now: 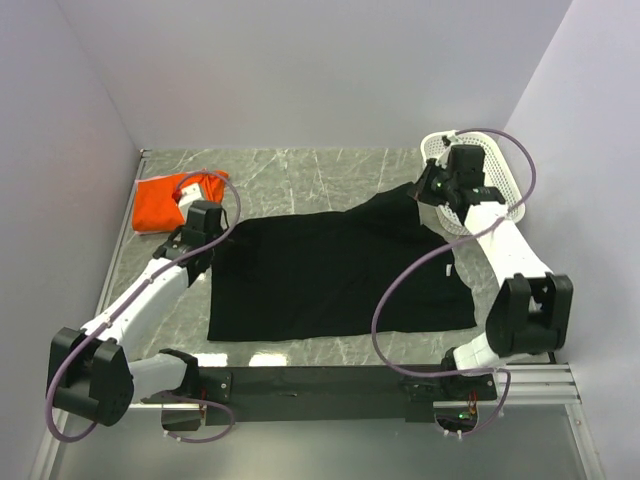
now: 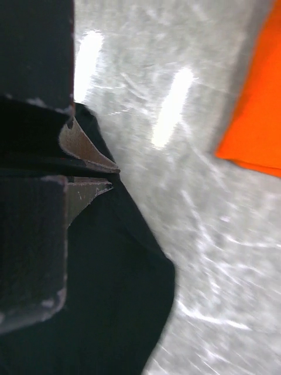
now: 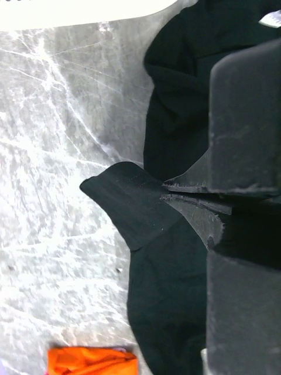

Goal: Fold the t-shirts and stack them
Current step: Fold the tshirt

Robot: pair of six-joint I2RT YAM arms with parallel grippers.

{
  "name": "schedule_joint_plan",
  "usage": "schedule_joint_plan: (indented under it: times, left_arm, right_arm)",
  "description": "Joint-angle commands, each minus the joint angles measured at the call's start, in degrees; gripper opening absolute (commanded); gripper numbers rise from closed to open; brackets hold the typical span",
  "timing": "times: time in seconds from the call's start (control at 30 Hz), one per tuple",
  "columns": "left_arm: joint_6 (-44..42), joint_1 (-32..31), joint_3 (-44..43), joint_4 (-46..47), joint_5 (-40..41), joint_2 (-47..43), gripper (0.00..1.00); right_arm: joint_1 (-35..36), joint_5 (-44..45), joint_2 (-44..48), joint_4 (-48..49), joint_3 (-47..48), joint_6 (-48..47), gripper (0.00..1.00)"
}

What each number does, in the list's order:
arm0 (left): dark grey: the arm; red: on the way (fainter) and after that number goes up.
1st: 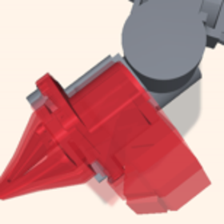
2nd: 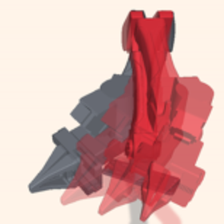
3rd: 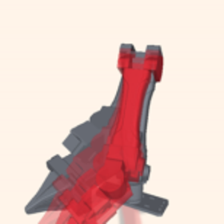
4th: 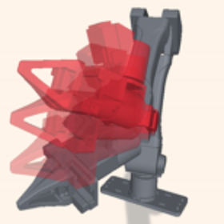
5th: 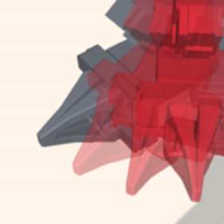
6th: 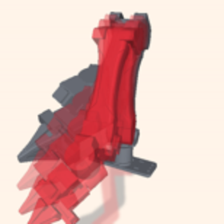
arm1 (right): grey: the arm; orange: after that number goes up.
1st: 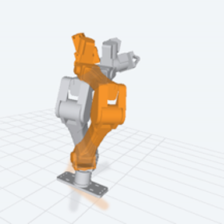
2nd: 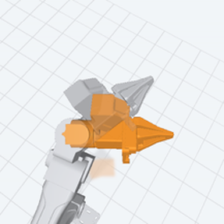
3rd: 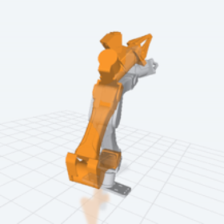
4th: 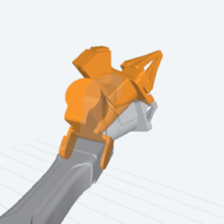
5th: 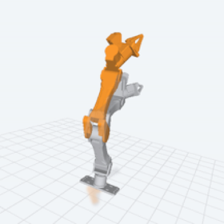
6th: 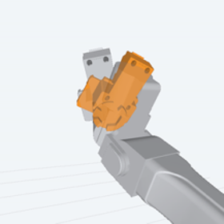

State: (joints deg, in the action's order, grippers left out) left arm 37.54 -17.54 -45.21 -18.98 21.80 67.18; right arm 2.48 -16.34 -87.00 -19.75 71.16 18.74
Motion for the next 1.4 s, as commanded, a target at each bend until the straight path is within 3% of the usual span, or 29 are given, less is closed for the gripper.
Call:
schedule_joint_plan:
  times: [0.0,0.17,0.5,0.7,1.37]
  left_arm:
    - [-2.3,0.3,-4.9,3.1,4.5,0.2,0.01]
    - [-2.4,0.4,-6.7,2.0,8.4,2.5,0.0]
    - [1.1,0.3,-1.9,0.4,12.7,1.1,0.01]
    - [3.3,0.4,1.0,-0.5,13.3,0.3,0.01]
    - [6.7,0.1,8.0,-4.0,12.2,-8.0,0.01]
  right_arm:
    - [0.4,-0.9,4.9,-0.2,-1.4,-3.0,0.0]
    - [1.0,-0.4,9.9,-3.5,-2.8,-5.0,0.0]
    - [2.2,5.1,20.0,-7.1,-11.9,-6.3,0.0]
    - [2.2,9.7,26.1,-10.0,-15.5,-4.9,0.0]
    - [2.4,12.6,41.4,-16.4,-22.0,-1.8,0.0]
